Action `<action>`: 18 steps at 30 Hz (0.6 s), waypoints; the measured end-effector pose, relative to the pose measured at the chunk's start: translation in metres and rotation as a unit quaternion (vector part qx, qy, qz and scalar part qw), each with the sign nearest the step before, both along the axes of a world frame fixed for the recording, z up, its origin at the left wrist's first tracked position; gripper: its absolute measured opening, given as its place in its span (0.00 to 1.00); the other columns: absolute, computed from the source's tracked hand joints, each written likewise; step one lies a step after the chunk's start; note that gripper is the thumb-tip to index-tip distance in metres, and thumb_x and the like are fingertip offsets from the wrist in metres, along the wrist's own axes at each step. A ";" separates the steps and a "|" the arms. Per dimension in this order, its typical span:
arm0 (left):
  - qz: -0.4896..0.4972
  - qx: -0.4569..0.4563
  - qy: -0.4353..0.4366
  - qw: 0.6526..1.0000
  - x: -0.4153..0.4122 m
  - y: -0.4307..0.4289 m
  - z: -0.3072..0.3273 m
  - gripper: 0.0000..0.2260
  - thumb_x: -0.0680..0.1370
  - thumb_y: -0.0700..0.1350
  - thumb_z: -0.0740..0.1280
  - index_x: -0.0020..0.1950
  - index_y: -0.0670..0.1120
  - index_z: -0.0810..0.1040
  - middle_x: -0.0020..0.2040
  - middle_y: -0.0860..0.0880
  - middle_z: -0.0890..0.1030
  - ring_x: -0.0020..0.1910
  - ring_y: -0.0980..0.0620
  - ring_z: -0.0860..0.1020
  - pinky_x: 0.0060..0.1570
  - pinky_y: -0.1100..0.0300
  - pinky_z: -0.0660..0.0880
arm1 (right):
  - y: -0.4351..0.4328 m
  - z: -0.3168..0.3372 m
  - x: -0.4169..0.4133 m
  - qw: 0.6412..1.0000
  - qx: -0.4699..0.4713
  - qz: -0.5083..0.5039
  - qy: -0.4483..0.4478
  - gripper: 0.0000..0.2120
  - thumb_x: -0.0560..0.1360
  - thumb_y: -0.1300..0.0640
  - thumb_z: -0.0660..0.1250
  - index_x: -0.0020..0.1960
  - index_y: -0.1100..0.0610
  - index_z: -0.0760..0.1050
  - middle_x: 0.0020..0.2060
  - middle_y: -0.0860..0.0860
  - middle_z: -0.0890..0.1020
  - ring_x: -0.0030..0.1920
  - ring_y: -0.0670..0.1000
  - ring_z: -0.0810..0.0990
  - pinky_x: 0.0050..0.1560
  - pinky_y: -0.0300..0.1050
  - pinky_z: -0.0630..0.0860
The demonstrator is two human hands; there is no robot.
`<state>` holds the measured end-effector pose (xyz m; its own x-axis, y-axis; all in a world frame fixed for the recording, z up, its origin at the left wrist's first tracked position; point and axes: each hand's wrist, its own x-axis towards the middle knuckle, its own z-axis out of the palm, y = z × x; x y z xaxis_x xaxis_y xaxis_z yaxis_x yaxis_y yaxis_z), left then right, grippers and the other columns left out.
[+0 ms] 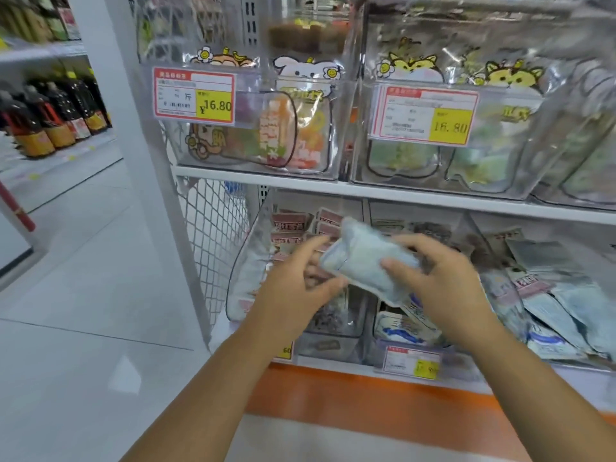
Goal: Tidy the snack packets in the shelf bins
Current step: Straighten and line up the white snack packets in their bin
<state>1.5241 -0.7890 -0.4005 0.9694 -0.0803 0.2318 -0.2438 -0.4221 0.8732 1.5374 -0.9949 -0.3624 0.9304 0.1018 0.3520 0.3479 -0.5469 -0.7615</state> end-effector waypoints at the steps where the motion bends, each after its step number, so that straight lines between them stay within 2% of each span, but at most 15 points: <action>1: 0.006 0.054 -0.003 0.999 0.003 0.001 -0.004 0.26 0.75 0.51 0.71 0.71 0.59 0.66 0.61 0.61 0.75 0.57 0.65 0.74 0.55 0.70 0.71 | -0.014 0.000 0.002 0.999 0.025 -0.044 0.001 0.09 0.73 0.57 0.71 0.51 0.46 0.78 0.41 0.40 0.81 0.35 0.37 0.76 0.34 0.29 0.70; 3: 0.024 0.178 -0.016 0.984 0.010 0.008 -0.014 0.27 0.75 0.55 0.69 0.72 0.58 0.65 0.69 0.57 0.70 0.66 0.59 0.69 0.65 0.60 0.68 | -0.044 -0.001 0.009 0.989 0.048 -0.133 0.034 0.10 0.74 0.56 0.71 0.55 0.51 0.79 0.43 0.47 0.82 0.41 0.45 0.79 0.39 0.37 0.73; 4: 0.033 0.220 -0.017 0.975 0.012 0.013 -0.019 0.27 0.75 0.55 0.68 0.73 0.57 0.66 0.70 0.56 0.69 0.68 0.56 0.67 0.67 0.56 0.66 | -0.058 -0.004 0.012 0.983 0.009 -0.175 0.059 0.13 0.73 0.54 0.71 0.57 0.53 0.78 0.44 0.49 0.81 0.47 0.51 0.80 0.44 0.43 0.73; 5: 0.036 0.247 -0.011 0.968 0.013 0.016 -0.024 0.26 0.76 0.55 0.68 0.73 0.56 0.66 0.70 0.54 0.69 0.69 0.54 0.67 0.67 0.54 0.66 | -0.068 -0.008 0.014 0.972 -0.073 -0.215 0.066 0.16 0.72 0.52 0.71 0.58 0.55 0.78 0.47 0.52 0.80 0.52 0.56 0.78 0.50 0.47 0.73; 7: 0.026 0.279 0.005 0.960 0.013 0.019 -0.032 0.26 0.76 0.55 0.67 0.73 0.55 0.66 0.71 0.53 0.70 0.69 0.52 0.67 0.66 0.52 0.67 | -0.071 -0.017 0.015 0.939 -0.222 -0.262 0.007 0.21 0.70 0.51 0.73 0.60 0.58 0.77 0.52 0.60 0.77 0.58 0.62 0.71 0.59 0.54 0.70; 8: 0.020 0.295 0.007 0.955 0.013 0.020 -0.035 0.25 0.77 0.55 0.66 0.73 0.54 0.67 0.70 0.53 0.71 0.68 0.52 0.68 0.65 0.52 0.68 | -0.062 -0.019 0.014 0.936 -0.248 -0.247 -0.040 0.21 0.71 0.53 0.73 0.61 0.58 0.76 0.54 0.62 0.76 0.60 0.62 0.69 0.60 0.55 0.68; 10: 0.024 0.310 0.000 0.950 0.013 0.022 -0.039 0.22 0.77 0.55 0.66 0.71 0.54 0.70 0.67 0.53 0.74 0.65 0.52 0.70 0.63 0.54 0.69 | -0.031 -0.014 0.012 0.956 -0.247 -0.124 -0.097 0.16 0.72 0.55 0.72 0.59 0.57 0.79 0.55 0.58 0.79 0.60 0.58 0.70 0.61 0.50 0.67; 12: 0.037 0.283 -0.006 0.958 0.013 0.024 -0.042 0.20 0.76 0.54 0.68 0.67 0.54 0.74 0.61 0.54 0.77 0.60 0.54 0.72 0.59 0.57 0.71 | 0.007 -0.010 0.015 0.957 -0.273 0.054 -0.081 0.14 0.75 0.52 0.69 0.60 0.51 0.79 0.56 0.49 0.80 0.61 0.50 0.71 0.64 0.45 0.67; 13: 0.039 0.265 -0.004 0.963 0.012 0.026 -0.043 0.19 0.75 0.54 0.69 0.66 0.54 0.76 0.59 0.55 0.78 0.58 0.55 0.73 0.57 0.57 0.72 | 0.023 -0.011 0.020 0.940 -0.313 0.126 -0.045 0.16 0.76 0.49 0.67 0.63 0.49 0.76 0.59 0.47 0.78 0.62 0.48 0.70 0.64 0.46 0.68; 15: 0.031 0.240 0.004 0.970 0.012 0.029 -0.046 0.18 0.74 0.54 0.70 0.63 0.55 0.77 0.56 0.56 0.78 0.56 0.57 0.74 0.55 0.57 0.74 | 0.050 -0.017 0.034 0.884 -0.431 0.175 0.038 0.22 0.75 0.44 0.66 0.67 0.47 0.70 0.61 0.47 0.76 0.62 0.50 0.70 0.61 0.49 0.70; 16: 0.028 0.230 0.011 0.973 0.011 0.031 -0.047 0.18 0.74 0.54 0.71 0.63 0.56 0.77 0.55 0.56 0.78 0.55 0.57 0.74 0.54 0.57 0.74 | 0.059 -0.021 0.039 0.859 -0.480 0.172 0.048 0.21 0.74 0.42 0.66 0.65 0.47 0.70 0.59 0.47 0.77 0.59 0.51 0.73 0.58 0.49 0.72; 17: 0.028 0.218 0.014 0.975 0.010 0.033 -0.047 0.18 0.74 0.54 0.71 0.63 0.55 0.77 0.55 0.57 0.78 0.54 0.58 0.75 0.54 0.58 0.75 | 0.064 -0.024 0.043 0.850 -0.499 0.164 0.038 0.18 0.73 0.43 0.67 0.60 0.47 0.72 0.55 0.47 0.78 0.55 0.51 0.75 0.53 0.48 0.73; 18: 0.029 0.206 0.017 0.978 0.009 0.035 -0.045 0.19 0.74 0.54 0.71 0.64 0.55 0.76 0.57 0.57 0.77 0.54 0.59 0.75 0.55 0.61 0.74 | 0.066 -0.025 0.045 0.857 -0.489 0.161 0.027 0.14 0.72 0.45 0.68 0.55 0.48 0.73 0.50 0.46 0.79 0.51 0.50 0.76 0.49 0.46 0.73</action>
<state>1.5332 -0.7541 -0.4456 0.9816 -0.1059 0.1592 -0.1838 -0.7524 0.6326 1.5828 -0.9285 -0.3878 0.8110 0.5779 -0.0917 0.5793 -0.8150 -0.0130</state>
